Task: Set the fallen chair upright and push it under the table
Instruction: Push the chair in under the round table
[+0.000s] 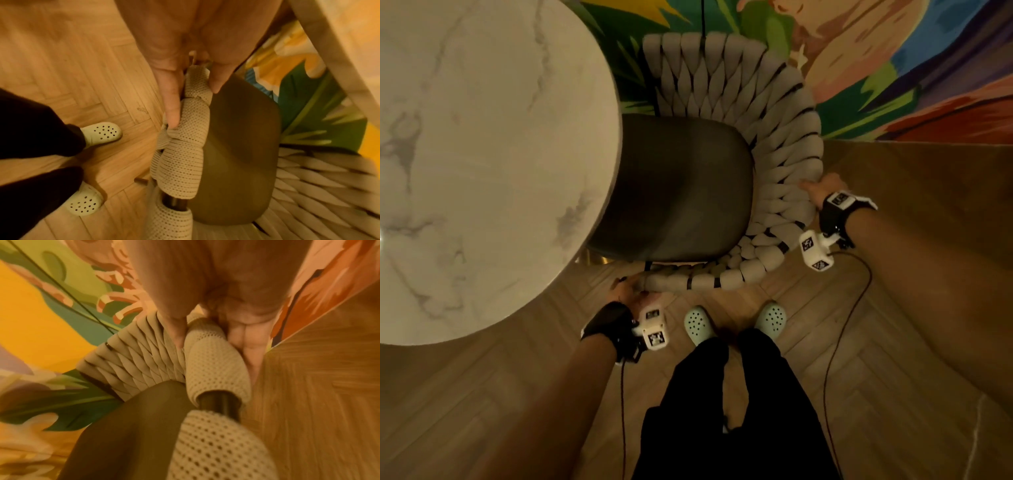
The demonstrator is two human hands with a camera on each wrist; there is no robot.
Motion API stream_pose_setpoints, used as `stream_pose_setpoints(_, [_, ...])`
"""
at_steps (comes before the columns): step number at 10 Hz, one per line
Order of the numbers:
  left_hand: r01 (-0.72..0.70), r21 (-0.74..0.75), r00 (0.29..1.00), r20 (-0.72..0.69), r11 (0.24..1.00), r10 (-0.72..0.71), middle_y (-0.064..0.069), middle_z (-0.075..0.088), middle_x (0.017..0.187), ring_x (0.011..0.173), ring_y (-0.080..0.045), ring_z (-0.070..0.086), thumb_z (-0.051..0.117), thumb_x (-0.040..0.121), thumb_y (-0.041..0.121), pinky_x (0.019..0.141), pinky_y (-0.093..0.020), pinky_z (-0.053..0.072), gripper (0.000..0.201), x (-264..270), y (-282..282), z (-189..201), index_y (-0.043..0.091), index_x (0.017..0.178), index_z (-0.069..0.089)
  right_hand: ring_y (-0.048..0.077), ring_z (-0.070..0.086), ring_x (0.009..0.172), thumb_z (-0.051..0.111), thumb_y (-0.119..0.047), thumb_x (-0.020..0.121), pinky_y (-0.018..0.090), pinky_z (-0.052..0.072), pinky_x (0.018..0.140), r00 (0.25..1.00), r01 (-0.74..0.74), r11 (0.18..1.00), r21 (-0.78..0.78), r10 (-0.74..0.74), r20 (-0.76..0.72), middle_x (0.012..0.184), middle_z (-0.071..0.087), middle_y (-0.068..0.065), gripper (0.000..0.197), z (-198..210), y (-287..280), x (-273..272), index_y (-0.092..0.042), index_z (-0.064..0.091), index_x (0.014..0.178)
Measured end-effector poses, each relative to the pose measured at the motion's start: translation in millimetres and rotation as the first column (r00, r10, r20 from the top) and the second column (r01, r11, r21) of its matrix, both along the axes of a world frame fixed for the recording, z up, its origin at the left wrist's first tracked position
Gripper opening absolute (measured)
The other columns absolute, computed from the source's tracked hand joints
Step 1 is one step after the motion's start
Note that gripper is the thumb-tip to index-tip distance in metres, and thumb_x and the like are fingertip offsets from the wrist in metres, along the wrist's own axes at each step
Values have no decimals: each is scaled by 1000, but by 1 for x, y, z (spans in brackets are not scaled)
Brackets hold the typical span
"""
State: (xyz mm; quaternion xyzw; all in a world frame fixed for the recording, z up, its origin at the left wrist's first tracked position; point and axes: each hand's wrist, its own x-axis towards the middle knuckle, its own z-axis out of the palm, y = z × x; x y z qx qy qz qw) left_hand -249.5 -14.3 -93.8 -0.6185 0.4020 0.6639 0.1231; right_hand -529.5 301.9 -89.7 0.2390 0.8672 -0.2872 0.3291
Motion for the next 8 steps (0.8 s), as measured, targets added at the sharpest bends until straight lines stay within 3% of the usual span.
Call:
stream_pose_setpoints(1, [12,16,1000,20,1000,-13,-27,44,143,132,-41,45,37,99,12,89,-41,49,44,-3,8,2,-4,140,38,41,52,123,60,-46,83,47,48,98,997,-69,997,30,70,-28,142,46,23,76,0,5,-2,1,39,139])
stream_pose_setpoints(2, [24,68,998,64,997,-28,-26,53,135,122,-41,55,39,97,18,81,-39,51,43,-5,13,9,-4,134,46,42,58,115,62,-45,82,52,52,92,998,-52,998,23,53,-37,136,52,23,70,2,14,-3,1,46,133])
stream_pose_setpoints(3, [-25,81,998,59,996,20,-24,59,123,91,-35,65,43,96,17,60,-38,55,39,2,23,9,-1,130,48,42,60,110,62,-46,82,52,54,89,998,-51,998,44,53,-45,133,54,23,70,2,27,0,1,47,132])
stream_pose_setpoints(4, [-54,73,999,9,996,54,-26,60,116,82,-31,66,42,96,14,49,-32,58,31,1,35,10,0,123,50,42,58,113,62,-49,80,51,53,92,997,-49,996,72,54,-60,134,53,23,74,1,39,-3,1,46,133])
stream_pose_setpoints(5, [-63,76,998,-1,995,64,-23,61,119,85,-32,67,44,96,16,56,-37,58,24,2,41,17,4,114,54,42,59,112,61,-55,75,52,52,92,997,-53,996,76,57,-46,134,54,23,81,-4,51,-5,-2,46,134])
stream_pose_setpoints(6, [-95,93,995,8,991,94,-17,68,109,82,-31,74,52,92,19,66,-42,57,38,6,41,24,18,130,48,42,61,109,61,-49,77,54,54,89,999,-24,1000,15,25,-36,135,55,22,74,11,57,4,-6,46,135])
stream_pose_setpoints(7, [-127,85,992,-4,988,128,-20,55,133,100,-32,69,54,90,7,74,-38,60,64,12,41,32,29,145,30,41,62,108,60,-31,86,53,52,92,991,12,998,-68,-20,-130,129,59,17,55,40,54,49,-10,48,136])
stream_pose_setpoints(8, [-87,85,996,-26,993,89,-23,54,135,119,-34,58,44,93,-2,94,-41,52,61,13,37,40,25,146,28,34,60,109,57,-27,90,44,49,96,1000,-16,991,-133,19,21,128,57,7,47,31,64,127,-13,50,135])
